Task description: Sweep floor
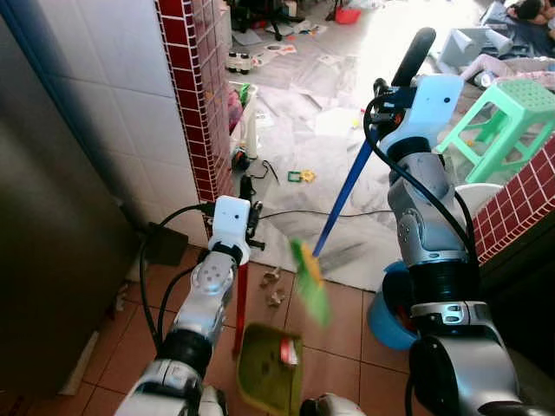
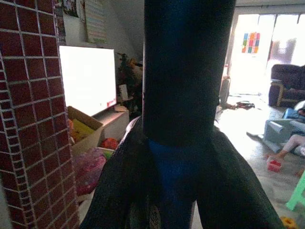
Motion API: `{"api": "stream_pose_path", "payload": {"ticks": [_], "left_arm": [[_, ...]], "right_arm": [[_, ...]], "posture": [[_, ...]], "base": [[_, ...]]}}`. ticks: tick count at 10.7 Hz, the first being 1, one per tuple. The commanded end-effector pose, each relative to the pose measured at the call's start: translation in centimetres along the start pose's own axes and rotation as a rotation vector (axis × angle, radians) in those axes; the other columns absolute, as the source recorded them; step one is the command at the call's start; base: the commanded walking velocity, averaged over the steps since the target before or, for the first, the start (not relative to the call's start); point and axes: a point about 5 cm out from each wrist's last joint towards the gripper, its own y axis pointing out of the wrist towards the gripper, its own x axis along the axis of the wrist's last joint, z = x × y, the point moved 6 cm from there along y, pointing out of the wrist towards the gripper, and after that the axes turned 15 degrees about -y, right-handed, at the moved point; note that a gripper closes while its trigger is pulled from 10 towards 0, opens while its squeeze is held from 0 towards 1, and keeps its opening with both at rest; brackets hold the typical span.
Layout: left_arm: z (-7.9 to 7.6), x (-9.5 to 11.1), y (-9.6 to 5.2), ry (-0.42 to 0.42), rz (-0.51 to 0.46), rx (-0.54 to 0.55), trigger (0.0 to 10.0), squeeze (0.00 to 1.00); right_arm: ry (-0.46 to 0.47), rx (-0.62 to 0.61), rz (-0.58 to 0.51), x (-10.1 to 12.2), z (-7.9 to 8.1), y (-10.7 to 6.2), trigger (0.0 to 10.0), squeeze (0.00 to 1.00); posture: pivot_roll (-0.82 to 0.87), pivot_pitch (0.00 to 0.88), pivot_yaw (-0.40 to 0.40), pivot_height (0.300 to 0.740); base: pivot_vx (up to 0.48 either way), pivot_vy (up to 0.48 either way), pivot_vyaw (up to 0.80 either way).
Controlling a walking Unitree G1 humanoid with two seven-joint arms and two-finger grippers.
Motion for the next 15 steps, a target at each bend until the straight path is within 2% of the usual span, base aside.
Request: {"api": "stream_pose_path", "payload": {"ticks": [1,2,4,5,7,8,9,10,11,12,13,15], "left_arm": [[-0.5,2.1,0.1,0.013,-0.084,-0.025,10.0,0.00],[0.3,1.7,-0.5,0.039,-0.080,0.006,10.0,0.00],[0.7,1.7,-0.7,0.052,-0.102,0.041,10.0,0.00],[0.8,1.6,-0.6,0.020,-0.114,0.065,10.0,0.00],[0.5,1.4,-0.3,-0.001,-0.106,0.065,10.0,0.00],[0.2,1.1,-0.2,-0.018,-0.098,0.059,10.0,0.00],[0.0,0.6,-0.2,-0.039,-0.083,0.053,10.0,0.00],[0.3,0.5,-0.2,-0.042,-0.078,0.068,10.0,0.00],[0.4,0.4,-0.2,-0.040,-0.076,0.074,10.0,0.00],[0.4,0.3,-0.2,-0.033,-0.069,0.073,10.0,0.00],[0.4,0.2,-0.2,-0.033,-0.067,0.075,10.0,0.00],[0.3,-0.1,-0.2,-0.054,-0.057,0.069,10.0,0.00]], "right_arm": [[-0.036,-0.005,-0.049,0.9,-0.3,-0.1,10.0,0.00],[-0.113,0.028,-0.012,-0.7,0.4,-1.2,10.0,0.00],[-0.140,0.045,0.058,-2.7,1.0,-2.1,10.0,0.00],[-0.126,0.071,0.140,-4.7,2.0,-2.9,10.0,0.00],[-0.072,0.114,0.222,-6.4,3.5,-3.8,10.0,0.00],[-0.008,0.140,0.290,-7.6,4.7,-4.5,10.0,0.00],[0.116,0.134,0.336,-7.9,5.3,-4.7,10.0,0.00],[0.253,0.125,0.313,-6.7,5.5,-4.1,10.0,0.00],[0.301,0.120,0.286,-5.8,5.2,-3.6,10.0,0.00],[0.299,0.110,0.215,-4.0,4.1,-2.5,10.0,0.00],[0.300,0.109,0.190,-3.4,3.6,-2.1,10.0,0.00],[0.157,0.118,0.143,-2.8,2.1,-1.6,10.0,0.00]], "posture": [[-0.03,0.042,-0.037,0.740],[-0.03,0.041,-0.038,0.740],[-0.03,0.039,-0.037,0.740],[-0.03,0.036,-0.036,0.740],[-0.03,0.029,-0.034,0.740],[-0.03,0.029,-0.034,0.740],[-0.03,0.029,-0.034,0.740],[-0.03,0.029,-0.034,0.740],[-0.03,0.029,-0.034,0.740],[-0.04,0.025,-0.033,0.740],[-0.04,0.025,-0.033,0.740],[-0.04,0.020,-0.033,0.740]], "base": [[0.000,0.000,0.00],[0.000,0.000,0.00],[0.000,0.000,0.00],[0.000,0.000,0.00],[0.000,0.000,0.00],[0.000,0.000,0.00],[0.000,0.000,0.00],[0.000,0.000,0.00],[0.000,0.000,0.00],[0.000,0.000,0.00],[0.000,0.000,0.00],[0.000,0.000,0.00]]}}
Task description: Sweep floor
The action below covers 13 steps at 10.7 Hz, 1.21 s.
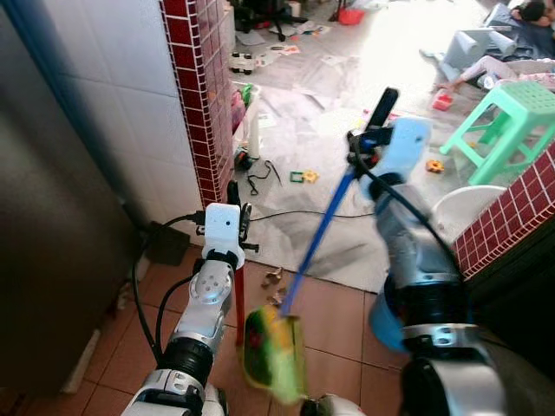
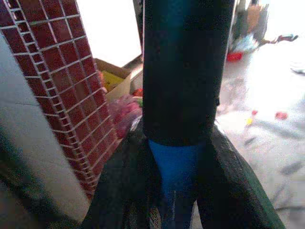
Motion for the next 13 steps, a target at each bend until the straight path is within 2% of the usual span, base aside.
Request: {"api": "stream_pose_path", "payload": {"ticks": [1,2,3,4,6,7,8,10,11,13], "left_arm": [[-0.9,0.5,0.4,-0.015,-0.016,-0.025,10.0,0.00],[-0.9,0.5,0.4,-0.015,-0.015,-0.026,10.0,0.00],[-0.9,0.3,0.4,-0.005,-0.008,-0.022,10.0,0.00],[-1.0,0.3,0.4,-0.002,-0.007,-0.025,10.0,0.00],[-1.1,0.2,0.4,-0.005,-0.006,-0.029,10.0,0.00],[-1.0,0.6,0.4,0.012,-0.015,-0.023,10.0,0.00],[-0.8,2.7,0.0,-0.004,-0.084,-0.043,10.0,0.00],[0.0,4.8,-0.9,-0.015,-0.150,-0.054,10.0,0.00],[0.5,5.6,-1.2,0.010,-0.185,-0.051,10.0,0.00],[1.0,5.3,-1.7,0.008,-0.162,-0.049,10.0,0.00]], "right_arm": [[-0.058,-0.012,-0.119,3.1,-0.8,0.1,10.0,0.00],[-0.072,-0.022,-0.151,3.8,-1.2,0.1,10.0,0.00],[-0.081,-0.055,-0.227,5.8,-2.2,0.1,10.0,0.00],[-0.102,-0.074,-0.260,6.6,-2.6,0.1,10.0,0.00],[-0.193,-0.107,-0.282,6.9,-3.2,0.1,10.0,0.00],[-0.237,-0.129,-0.257,5.5,-3.4,-0.3,10.0,0.00],[-0.264,-0.156,-0.190,2.3,-3.7,-1.3,10.0,0.00],[-0.295,-0.167,-0.107,-2.0,-2.9,-2.9,10.0,0.00],[-0.309,-0.172,-0.099,-2.8,-2.3,-3.3,10.0,0.00],[-0.307,-0.162,-0.086,-3.4,-1.8,-3.6,10.0,0.00]], "posture": [[-0.04,0.021,-0.033,0.740],[-0.05,0.021,-0.034,0.740],[-0.05,0.023,-0.033,0.740],[-0.05,0.023,-0.033,0.740],[-0.05,0.021,-0.033,0.740],[-0.05,0.022,-0.035,0.740],[-0.04,0.020,-0.030,0.740],[-0.03,0.020,-0.019,0.740],[-0.03,0.012,-0.010,0.740],[-0.03,0.006,-0.013,0.740]], "base": [[0.000,0.000,0.00],[0.000,0.000,0.00],[0.000,0.000,0.00],[0.000,0.000,0.00],[0.000,0.000,0.00],[0.000,0.000,0.00],[0.000,0.000,0.00],[0.000,0.000,0.00],[0.000,0.000,0.00],[0.000,0.000,-0.32]]}}
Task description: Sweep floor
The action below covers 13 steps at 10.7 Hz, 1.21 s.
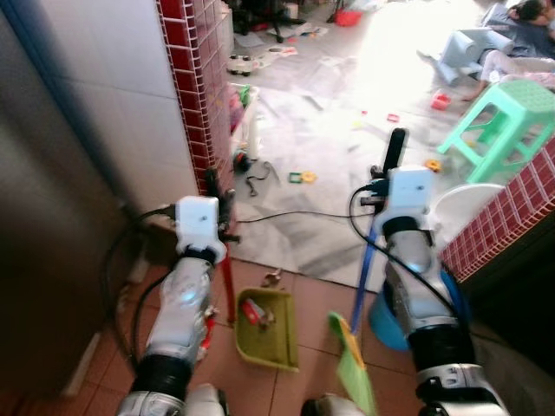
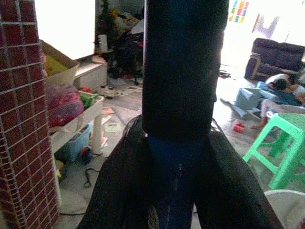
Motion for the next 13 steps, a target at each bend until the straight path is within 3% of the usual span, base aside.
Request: {"api": "stream_pose_path", "payload": {"ticks": [1,8,13], "left_arm": [[-1.2,1.1,0.0,-0.015,-0.024,-0.048,10.0,0.00],[-2.6,0.8,-0.7,-0.053,0.026,-0.097,10.0,0.00],[-2.9,0.8,-0.8,-0.066,0.043,-0.115,10.0,0.00]], "right_arm": [[-0.023,-0.024,-0.048,0.9,-0.9,0.1,10.0,0.00],[0.007,-0.047,0.027,-1.1,-1.3,-0.5,10.0,0.00],[0.013,-0.045,0.044,-1.6,-1.2,-0.5,10.0,0.00]], "posture": [[-0.03,0.006,-0.013,0.740],[-0.04,0.016,-0.014,0.740],[-0.04,0.017,-0.013,0.740]], "base": [[0.000,0.000,-0.80],[0.000,0.000,-0.79],[-0.237,0.000,0.00]]}}
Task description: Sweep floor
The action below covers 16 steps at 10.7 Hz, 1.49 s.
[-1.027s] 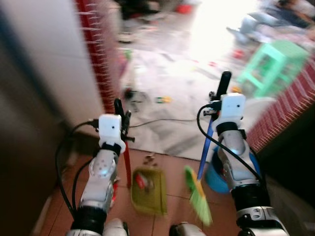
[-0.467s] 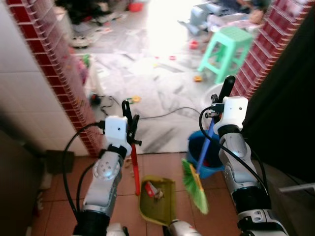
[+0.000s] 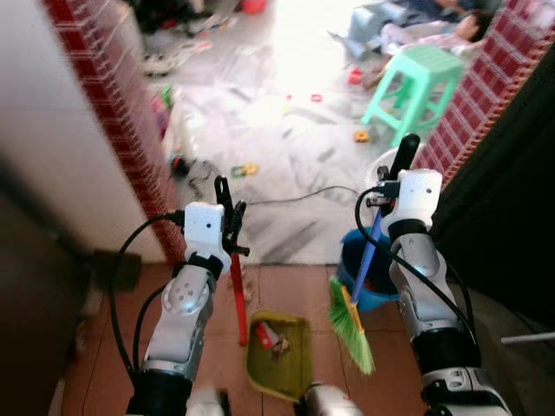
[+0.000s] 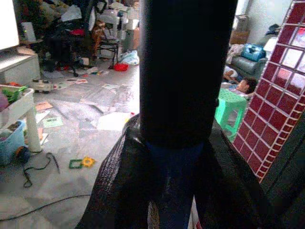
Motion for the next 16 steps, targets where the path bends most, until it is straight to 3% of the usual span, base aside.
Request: {"api": "stream_pose_path", "payload": {"ticks": [1,6,9,12,13,16], "left_arm": [[-0.9,1.3,0.1,-0.009,-0.042,-0.036,10.0,0.00],[-1.0,1.2,0.0,-0.020,-0.033,-0.034,10.0,0.00],[0.1,1.4,0.3,-0.006,-0.046,-0.018,10.0,0.00],[2.7,2.5,0.3,-0.056,-0.071,0.056,10.0,0.00],[2.4,2.9,0.7,-0.048,-0.081,0.036,10.0,0.00],[3.6,2.3,0.1,-0.059,-0.065,0.057,10.0,0.00]], "right_arm": [[0.005,-0.001,0.035,-0.8,0.0,-0.1,10.0,0.00],[0.002,-0.004,0.035,-0.9,-0.1,-0.1,10.0,0.00],[-0.038,-0.025,0.052,-1.8,-0.9,-0.2,10.0,0.00],[-0.084,-0.009,0.085,-3.1,-0.9,-1.3,10.0,0.00],[-0.132,0.000,0.101,-4.0,-1.3,-1.7,10.0,0.00],[-0.117,0.015,0.122,-4.5,-0.6,-1.6,10.0,0.00]], "posture": [[-0.04,0.017,-0.013,0.740],[-0.04,0.023,-0.011,0.740],[-0.03,0.000,-0.028,0.740],[-0.04,0.000,-0.046,0.740],[-0.03,0.000,-0.077,0.740],[-0.04,0.000,-0.040,0.740]], "base": [[-0.319,0.000,0.00],[-0.304,0.000,0.00],[0.000,0.000,0.00],[0.000,0.000,-0.80],[0.000,0.000,-0.80],[0.000,0.000,-0.80]]}}
